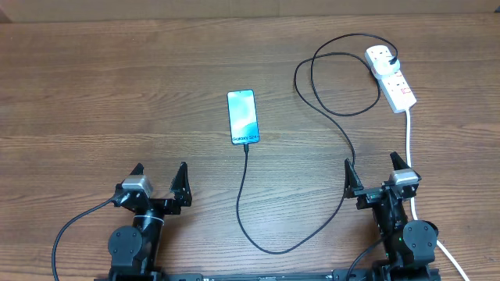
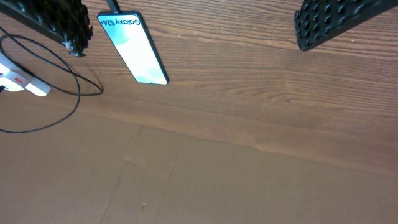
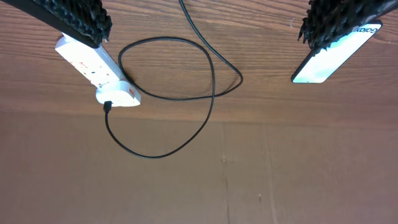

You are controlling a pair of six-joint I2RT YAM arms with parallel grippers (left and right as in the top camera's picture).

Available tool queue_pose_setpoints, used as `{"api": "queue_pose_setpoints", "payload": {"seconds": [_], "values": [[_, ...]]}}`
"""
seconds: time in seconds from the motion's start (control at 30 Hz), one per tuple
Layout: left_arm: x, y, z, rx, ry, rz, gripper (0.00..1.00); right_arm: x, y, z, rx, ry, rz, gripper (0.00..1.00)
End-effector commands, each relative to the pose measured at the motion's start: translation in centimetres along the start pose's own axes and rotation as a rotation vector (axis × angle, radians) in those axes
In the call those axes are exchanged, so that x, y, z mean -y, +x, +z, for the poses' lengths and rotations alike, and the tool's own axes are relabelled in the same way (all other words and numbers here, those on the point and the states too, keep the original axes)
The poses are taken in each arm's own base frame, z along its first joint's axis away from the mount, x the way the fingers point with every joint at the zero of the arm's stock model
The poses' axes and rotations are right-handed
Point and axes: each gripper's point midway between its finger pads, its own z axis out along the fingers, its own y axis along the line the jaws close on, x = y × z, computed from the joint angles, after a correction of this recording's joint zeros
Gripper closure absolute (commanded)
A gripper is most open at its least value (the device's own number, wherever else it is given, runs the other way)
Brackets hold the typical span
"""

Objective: Plug charger to phone and switch on socket

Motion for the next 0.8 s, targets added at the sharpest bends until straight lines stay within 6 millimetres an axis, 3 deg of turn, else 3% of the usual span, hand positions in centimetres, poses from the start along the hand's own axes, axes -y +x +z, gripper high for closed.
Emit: {"api": "queue_pose_setpoints", "payload": {"seconds": [0.0,0.27,0.77], "values": [[-0.39,-0.09,-0.03,0.011,-0.018,0.048,0.00,0.28,0.10,0.00,0.007,0.014,0.001,0.00],[-0.41,-0.02,-0.03,0.007,-0.020,0.242,0.00,0.28,0.09,0.00,0.007,0.014,0.001,0.00],[-0.55,-0.02,-0.04,0.006,-0.028,0.264,0.01,0.28,0.10,0.00,0.007,0.014,0.001,0.00]]}}
